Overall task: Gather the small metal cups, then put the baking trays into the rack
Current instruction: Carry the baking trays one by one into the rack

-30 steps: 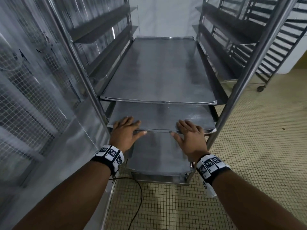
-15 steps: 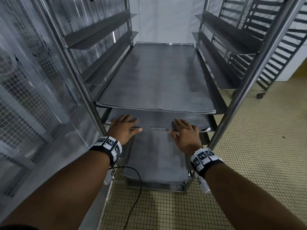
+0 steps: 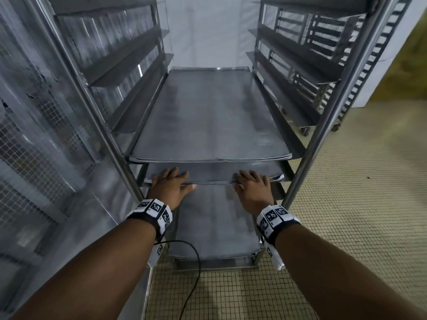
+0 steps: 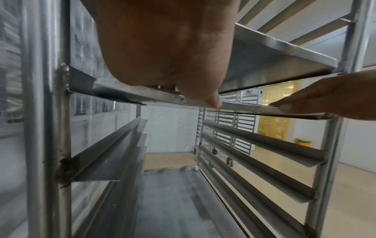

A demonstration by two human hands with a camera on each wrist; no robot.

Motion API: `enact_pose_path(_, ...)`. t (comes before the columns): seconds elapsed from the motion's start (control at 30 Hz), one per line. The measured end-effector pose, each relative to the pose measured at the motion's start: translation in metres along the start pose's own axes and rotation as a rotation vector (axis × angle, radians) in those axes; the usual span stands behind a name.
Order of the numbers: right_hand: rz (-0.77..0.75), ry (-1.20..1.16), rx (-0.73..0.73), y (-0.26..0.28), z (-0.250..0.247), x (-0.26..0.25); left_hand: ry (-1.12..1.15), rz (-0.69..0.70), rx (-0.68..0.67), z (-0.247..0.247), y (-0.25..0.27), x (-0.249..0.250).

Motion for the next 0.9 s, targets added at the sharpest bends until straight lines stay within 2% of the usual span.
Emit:
enact_pose_path(0.13, 0.014, -0.044, 0.01, 0.025, 0.001, 0.003, -0.068, -0.007, 0.024, 0.005, 0.012, 0.006)
enact_pose_path(0.2, 0.044, -0.066, 0.015, 0.043, 0.0, 0.006, -0.152, 0.035, 0.102, 0.011, 0.027, 0.016)
enact_pose_path(0.33, 0.125, -0.037, -0.003, 0.091, -0.008, 0.018, -0.136, 0.135, 0.215, 0.03, 0.046, 0.04)
enact_pose_path(0.5, 0.407, 0.017, -0.019, 0.182, -0.028, 0.049, 0.007, 0.152, 0.364, 0.038, 0.043, 0.053)
enact_pose_path(0.63, 0.597, 0.022, -0.002, 0.245, -0.038, 0.078, 0.021, 0.139, 0.434, 0.041, 0.043, 0.052)
enact_pose_path(0.7, 0.665, 0.02, 0.022, 0.272, -0.048, 0.091, 0.08, 0.223, 0.489, 0.041, 0.049, 0.069)
enact_pose_path(0.77, 0.718, 0.03, 0.05, 0.297, -0.059, 0.101, 0.244, 0.447, 0.57, 0.042, 0.065, 0.104)
enact_pose_path(0.8, 0.744, 0.037, 0.063, 0.31, -0.066, 0.107, 0.359, 0.562, 0.569, 0.044, 0.078, 0.128)
enact_pose_path(0.83, 0.773, 0.038, 0.075, 0.322, -0.072, 0.113, 0.466, 0.644, 0.501, 0.043, 0.092, 0.155)
enact_pose_path(0.9, 0.837, 0.028, 0.103, 0.349, -0.085, 0.124, 0.624, 0.719, 0.227, 0.047, 0.124, 0.213)
Point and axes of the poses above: each hand's wrist, its own y-axis away from the middle knuckle, its own z-axis out of the palm, x = y × z, the point moved 1 cm from there along -y, towards the middle knuckle, and after that the axes turned 10 degrees about x, right-handed, at the moved point
